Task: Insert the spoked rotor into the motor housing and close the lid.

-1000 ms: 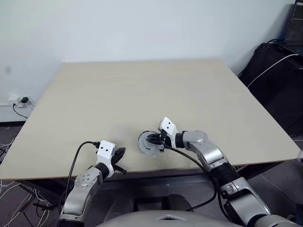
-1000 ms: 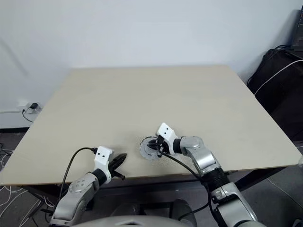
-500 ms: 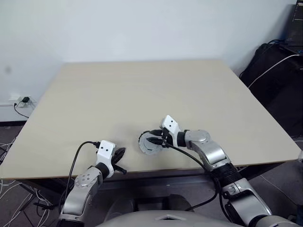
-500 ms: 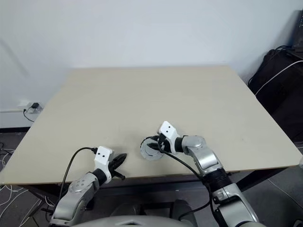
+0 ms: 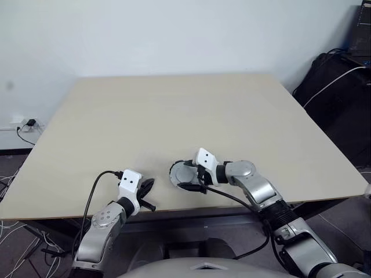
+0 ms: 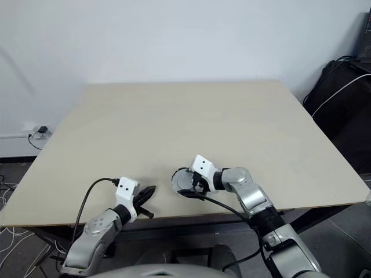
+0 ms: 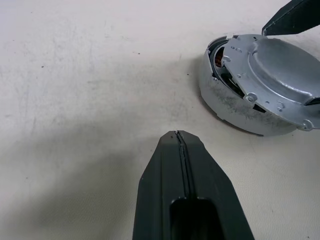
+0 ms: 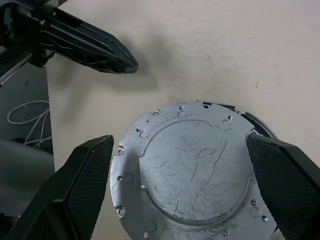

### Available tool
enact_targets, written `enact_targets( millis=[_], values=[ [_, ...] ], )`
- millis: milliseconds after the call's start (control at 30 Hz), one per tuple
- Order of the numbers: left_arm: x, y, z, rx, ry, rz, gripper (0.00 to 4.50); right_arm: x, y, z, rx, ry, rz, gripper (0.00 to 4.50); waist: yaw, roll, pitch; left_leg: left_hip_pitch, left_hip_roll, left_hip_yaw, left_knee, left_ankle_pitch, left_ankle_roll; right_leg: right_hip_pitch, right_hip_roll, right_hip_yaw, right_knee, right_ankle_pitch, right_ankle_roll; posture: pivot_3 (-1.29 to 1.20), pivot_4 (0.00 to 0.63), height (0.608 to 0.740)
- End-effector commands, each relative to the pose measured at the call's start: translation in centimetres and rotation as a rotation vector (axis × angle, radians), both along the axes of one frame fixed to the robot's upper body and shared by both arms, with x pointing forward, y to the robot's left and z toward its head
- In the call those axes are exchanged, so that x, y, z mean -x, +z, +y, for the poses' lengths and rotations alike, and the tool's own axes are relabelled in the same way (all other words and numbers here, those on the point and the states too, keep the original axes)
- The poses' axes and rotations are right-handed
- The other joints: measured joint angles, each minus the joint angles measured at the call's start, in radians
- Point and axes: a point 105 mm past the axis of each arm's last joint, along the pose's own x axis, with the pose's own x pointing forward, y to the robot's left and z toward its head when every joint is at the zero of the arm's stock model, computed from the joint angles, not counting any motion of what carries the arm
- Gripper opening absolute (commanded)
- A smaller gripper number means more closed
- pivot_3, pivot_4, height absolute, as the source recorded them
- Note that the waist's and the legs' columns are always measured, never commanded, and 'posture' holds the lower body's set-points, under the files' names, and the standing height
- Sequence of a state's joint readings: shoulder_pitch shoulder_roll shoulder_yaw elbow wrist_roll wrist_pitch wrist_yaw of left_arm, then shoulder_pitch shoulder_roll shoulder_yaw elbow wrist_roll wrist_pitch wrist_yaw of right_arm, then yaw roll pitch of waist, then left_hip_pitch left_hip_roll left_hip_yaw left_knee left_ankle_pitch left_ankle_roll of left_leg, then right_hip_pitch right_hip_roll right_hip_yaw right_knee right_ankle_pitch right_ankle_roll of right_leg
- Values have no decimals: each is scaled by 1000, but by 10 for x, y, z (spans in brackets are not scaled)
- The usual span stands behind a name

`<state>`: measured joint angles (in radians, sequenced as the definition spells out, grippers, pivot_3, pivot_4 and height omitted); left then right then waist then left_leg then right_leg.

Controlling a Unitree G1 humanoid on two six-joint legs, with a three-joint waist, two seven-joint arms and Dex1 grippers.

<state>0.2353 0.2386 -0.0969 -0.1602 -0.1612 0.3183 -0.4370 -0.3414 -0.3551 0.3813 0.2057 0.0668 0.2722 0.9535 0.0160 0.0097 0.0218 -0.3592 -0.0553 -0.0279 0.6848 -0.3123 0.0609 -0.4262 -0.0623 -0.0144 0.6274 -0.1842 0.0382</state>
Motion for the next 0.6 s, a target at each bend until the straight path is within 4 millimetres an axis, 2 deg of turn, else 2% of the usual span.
enact_targets(
  millis=[33, 433, 533, 600],
  values=[
    [-5, 16, -3, 17, -4, -58, 0, -10, 11, 3, -10, -4, -59, 4468, 0, 0, 0, 0, 0, 0, 0, 0, 0, 0, 0, 0, 0, 0, 0, 0, 0, 740],
    [-5, 17, -1, 15, 4, -65, 0, -17, 4, -3, 12, -49, -52, 4468, 0, 0, -1, 0, 0, 0, 0, 0, 0, 0, 0, 0, 0, 0, 0, 0, 0, 740],
    [-5, 18, -1, 16, 6, -66, 0, -18, 5, -3, 1, -58, -54, 3894, 0, 0, -1, 0, 0, 0, 0, 0, 0, 0, 0, 0, 0, 0, 0, 0, 0, 740],
    [-5, 18, -1, 16, 6, -66, 0, -18, 6, -2, -14, -59, -49, 3227, 0, 0, -1, 0, 0, 0, 0, 0, 0, 0, 0, 0, 0, 0, -1, 0, 0, 740]
  ],
)
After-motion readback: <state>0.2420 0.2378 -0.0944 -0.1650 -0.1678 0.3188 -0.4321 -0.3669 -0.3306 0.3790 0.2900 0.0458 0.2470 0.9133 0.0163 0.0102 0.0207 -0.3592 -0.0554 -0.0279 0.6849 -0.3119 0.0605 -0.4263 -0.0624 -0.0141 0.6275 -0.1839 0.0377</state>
